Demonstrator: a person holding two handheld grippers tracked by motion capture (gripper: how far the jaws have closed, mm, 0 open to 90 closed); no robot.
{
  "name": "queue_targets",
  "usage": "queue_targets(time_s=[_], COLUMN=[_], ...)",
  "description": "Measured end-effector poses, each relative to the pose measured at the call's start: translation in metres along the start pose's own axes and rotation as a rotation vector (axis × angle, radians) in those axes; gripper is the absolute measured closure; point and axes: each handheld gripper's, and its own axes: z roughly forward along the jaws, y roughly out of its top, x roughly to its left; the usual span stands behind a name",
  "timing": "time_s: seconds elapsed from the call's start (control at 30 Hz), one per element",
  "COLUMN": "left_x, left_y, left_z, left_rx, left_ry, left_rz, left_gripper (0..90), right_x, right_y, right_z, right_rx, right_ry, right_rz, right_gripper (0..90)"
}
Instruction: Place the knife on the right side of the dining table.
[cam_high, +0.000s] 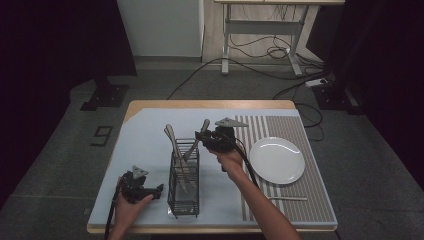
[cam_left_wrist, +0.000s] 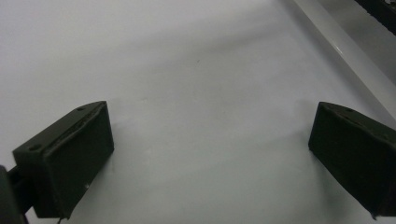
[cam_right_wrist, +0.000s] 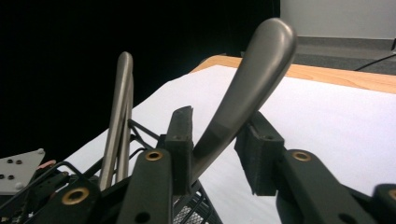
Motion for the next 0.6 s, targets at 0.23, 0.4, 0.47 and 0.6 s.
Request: queue_targets(time_s=[0.23, 0.4, 0.47, 0.6], left_x=[0.000, 0.000, 0.000, 0.000], left_y=[0.000, 0.000, 0.000, 0.000], left_z=[0.000, 0.000, 0.000, 0.000], left_rx=[0.000, 0.001, 0.000, 0.002], left_ry=[0.000, 0.000, 0.000, 0.000], left_rz=[0.000, 0.000, 0.000, 0.001], left_gripper=[0.0, 0.0, 0.0, 0.0], right_x=[-0.001, 0.000, 0.000, 0.001], right_y=[0.000, 0.002, 0.003, 0.007], right_z=[-0.001, -0.007, -0.009, -0.020], right_rx=[0.001, -0.029, -0.037, -0.071], right_ry=[0.019, 0.039, 0.045, 0.062], right_rz=[0.022, 0.040, 0.042, 0.047], right_gripper=[74.2, 76.7, 77.6, 80.6])
